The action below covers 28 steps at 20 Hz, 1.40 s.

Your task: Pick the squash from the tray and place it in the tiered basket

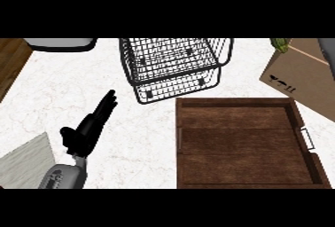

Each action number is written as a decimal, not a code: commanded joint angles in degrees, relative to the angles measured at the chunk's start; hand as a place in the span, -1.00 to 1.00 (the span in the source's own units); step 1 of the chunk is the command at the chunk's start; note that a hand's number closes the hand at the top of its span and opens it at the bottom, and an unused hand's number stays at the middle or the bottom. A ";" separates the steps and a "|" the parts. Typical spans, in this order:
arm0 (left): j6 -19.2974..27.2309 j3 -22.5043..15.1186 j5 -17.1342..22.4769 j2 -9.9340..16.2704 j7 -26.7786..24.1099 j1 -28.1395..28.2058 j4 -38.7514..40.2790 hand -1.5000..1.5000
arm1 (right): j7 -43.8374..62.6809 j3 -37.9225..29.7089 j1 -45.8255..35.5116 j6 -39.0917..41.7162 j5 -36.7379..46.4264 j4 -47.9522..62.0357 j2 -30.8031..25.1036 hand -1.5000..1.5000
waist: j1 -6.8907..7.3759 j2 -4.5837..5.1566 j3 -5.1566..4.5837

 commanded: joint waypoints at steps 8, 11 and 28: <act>0.17 0.68 -1.26 -1.00 -1.73 -1.29 3.09 0.00 | 10.12 -0.66 -15.16 -4.82 1.35 10.35 11.28 1.00 | 0.38 0.38 -0.03; -1.62 1.33 -0.29 0.31 -1.25 -1.62 2.46 0.00 | 11.26 0.90 -18.91 -4.95 3.26 14.10 13.81 1.00 | 1.25 0.65 -0.05; -0.74 -0.43 -1.97 -1.53 1.50 -2.18 -0.30 0.00 | 11.12 -2.68 -25.80 -11.58 2.66 26.24 25.74 1.00 | 2.26 1.02 -0.06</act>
